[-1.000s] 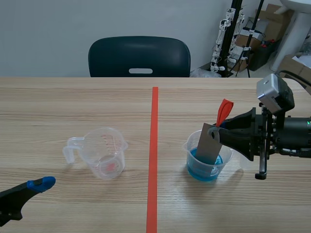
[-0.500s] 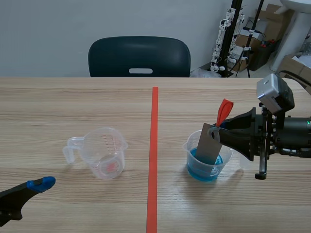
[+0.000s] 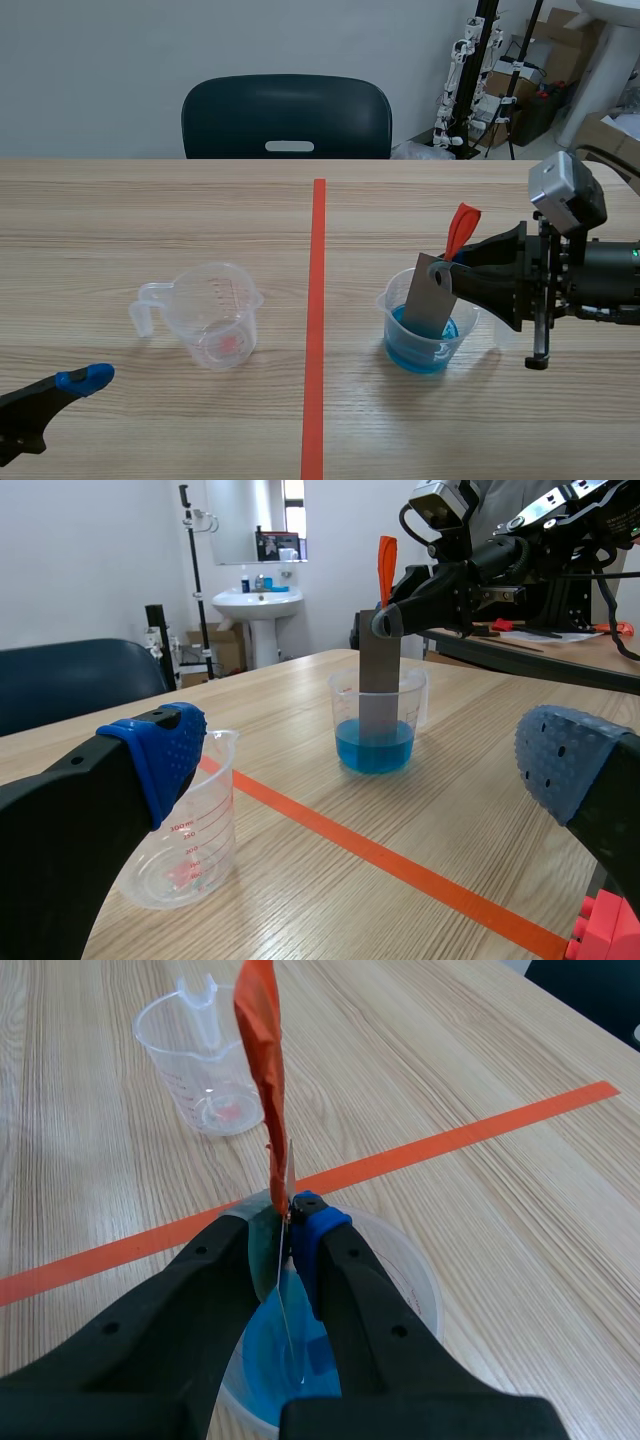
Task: Do the redox reaction experiment. hold the plate still in the solution
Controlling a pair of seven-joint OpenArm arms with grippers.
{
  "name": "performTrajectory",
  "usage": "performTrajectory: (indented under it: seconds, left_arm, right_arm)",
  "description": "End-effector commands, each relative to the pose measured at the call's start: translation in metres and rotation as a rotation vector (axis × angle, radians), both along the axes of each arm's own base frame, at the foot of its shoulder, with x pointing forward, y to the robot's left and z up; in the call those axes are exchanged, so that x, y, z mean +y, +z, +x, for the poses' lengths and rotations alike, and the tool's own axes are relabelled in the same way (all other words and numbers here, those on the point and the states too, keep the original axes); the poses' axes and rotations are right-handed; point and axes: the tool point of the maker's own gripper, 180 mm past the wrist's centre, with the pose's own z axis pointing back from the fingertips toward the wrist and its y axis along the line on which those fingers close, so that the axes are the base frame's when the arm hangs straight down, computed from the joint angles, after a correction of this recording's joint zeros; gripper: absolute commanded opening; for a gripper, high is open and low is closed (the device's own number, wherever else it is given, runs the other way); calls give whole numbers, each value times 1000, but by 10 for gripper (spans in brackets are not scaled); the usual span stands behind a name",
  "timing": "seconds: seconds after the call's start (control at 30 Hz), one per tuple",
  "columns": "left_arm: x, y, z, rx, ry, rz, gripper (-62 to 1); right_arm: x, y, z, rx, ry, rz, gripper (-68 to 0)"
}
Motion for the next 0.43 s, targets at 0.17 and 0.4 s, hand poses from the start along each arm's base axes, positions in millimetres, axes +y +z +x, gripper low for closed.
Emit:
performTrajectory:
  seconds: [0.17, 0.4]
  left_arm:
    - [3, 10, -2, -32, 4, -44, 14]
    - [3, 10, -2, -32, 4, -44, 14]
  right_arm:
    - [-2, 16, 7, -31, -6, 46, -669]
    - [-2, 16, 6, -32, -7, 46, -669]
